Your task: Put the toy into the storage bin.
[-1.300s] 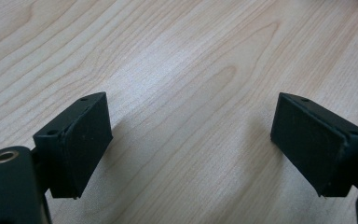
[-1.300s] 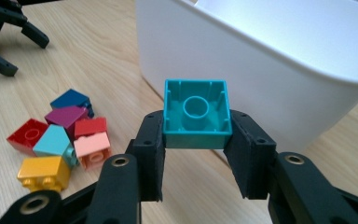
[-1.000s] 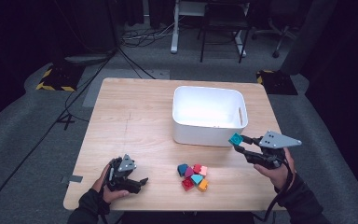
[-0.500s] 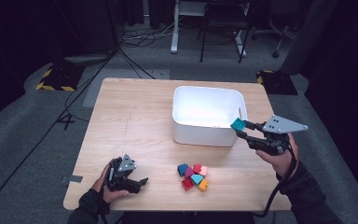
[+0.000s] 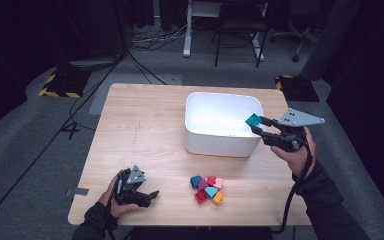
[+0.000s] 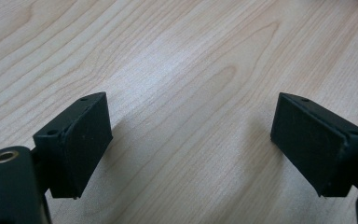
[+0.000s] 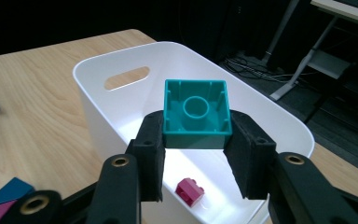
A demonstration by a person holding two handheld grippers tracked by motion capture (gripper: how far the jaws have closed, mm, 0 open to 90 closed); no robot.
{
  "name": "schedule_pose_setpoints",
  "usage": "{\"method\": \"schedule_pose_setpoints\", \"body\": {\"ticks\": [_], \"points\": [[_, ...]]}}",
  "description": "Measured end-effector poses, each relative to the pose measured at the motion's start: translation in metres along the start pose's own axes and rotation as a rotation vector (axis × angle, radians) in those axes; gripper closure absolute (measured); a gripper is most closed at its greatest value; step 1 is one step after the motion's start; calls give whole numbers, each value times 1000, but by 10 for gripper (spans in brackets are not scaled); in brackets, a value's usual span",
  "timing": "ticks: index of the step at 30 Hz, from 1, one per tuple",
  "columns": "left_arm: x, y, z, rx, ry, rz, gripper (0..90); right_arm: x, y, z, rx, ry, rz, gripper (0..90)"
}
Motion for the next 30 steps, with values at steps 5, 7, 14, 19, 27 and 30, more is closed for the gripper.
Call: {"method": "schedule_pose_setpoints", "body": {"ticks": [5, 7, 14, 19, 27, 30], "points": [[0, 0, 0, 0, 0, 0, 126, -7, 8, -7, -8, -20, 15, 592], [0, 0, 0, 1, 2, 0, 126, -11, 12, -10, -8, -21, 14, 592], [0, 0, 0, 1, 2, 0, 126, -21, 20, -17, -24, -32, 27, 592], [0, 0, 0, 2, 1, 0, 126, -31, 23, -19, -30, -34, 41, 592], [0, 0, 0, 1, 2, 0, 126, -49, 25, -19, -40, -38, 69, 592], [0, 0, 0, 2, 1, 0, 126, -56, 25, -17, -40, -38, 86, 592]]}}
Point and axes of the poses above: each handheld gripper's, and its own axes: x roughly backward along the jaws, y roughly out of its top, z roughly to its left, the point moved 3 cm from there along -x, roughly forward along the jaws, and after that the axes turned 5 degrees about z, right-handed, at the moved point
